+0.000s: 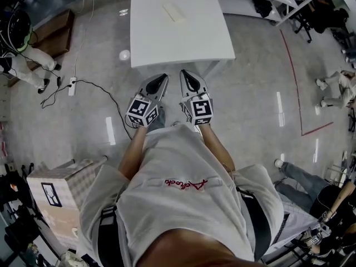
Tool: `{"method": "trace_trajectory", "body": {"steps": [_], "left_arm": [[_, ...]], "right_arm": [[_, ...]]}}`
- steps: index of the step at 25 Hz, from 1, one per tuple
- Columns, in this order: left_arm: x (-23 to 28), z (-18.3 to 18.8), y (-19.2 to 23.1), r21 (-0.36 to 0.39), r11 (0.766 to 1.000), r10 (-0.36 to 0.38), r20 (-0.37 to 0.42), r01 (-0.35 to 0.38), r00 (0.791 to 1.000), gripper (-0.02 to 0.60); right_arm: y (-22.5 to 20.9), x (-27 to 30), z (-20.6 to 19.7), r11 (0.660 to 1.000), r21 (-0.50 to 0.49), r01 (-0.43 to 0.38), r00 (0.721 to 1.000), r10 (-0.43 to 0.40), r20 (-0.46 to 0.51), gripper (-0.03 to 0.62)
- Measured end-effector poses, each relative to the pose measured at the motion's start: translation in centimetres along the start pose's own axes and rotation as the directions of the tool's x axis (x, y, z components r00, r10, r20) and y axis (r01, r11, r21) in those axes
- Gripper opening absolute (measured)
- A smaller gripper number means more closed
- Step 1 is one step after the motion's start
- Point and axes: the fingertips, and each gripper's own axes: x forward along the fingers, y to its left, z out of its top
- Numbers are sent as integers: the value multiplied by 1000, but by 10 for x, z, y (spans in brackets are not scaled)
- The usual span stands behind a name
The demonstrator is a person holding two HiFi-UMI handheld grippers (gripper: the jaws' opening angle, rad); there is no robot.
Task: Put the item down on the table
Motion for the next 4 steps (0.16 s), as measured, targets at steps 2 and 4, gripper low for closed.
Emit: {"method": "trace_trajectory", "body": {"steps": [2, 4], "left_arm": [[0, 0, 1, -3, 1000, 1, -1, -1, 1000, 35], [1, 0, 1, -6, 1000, 1, -2, -1, 1000, 35]], "right_arm": [[0, 1, 1, 1000, 1, 2, 1000, -2, -1, -5], [0, 2, 1, 1000, -1, 2, 1000, -2, -2, -5]]}}
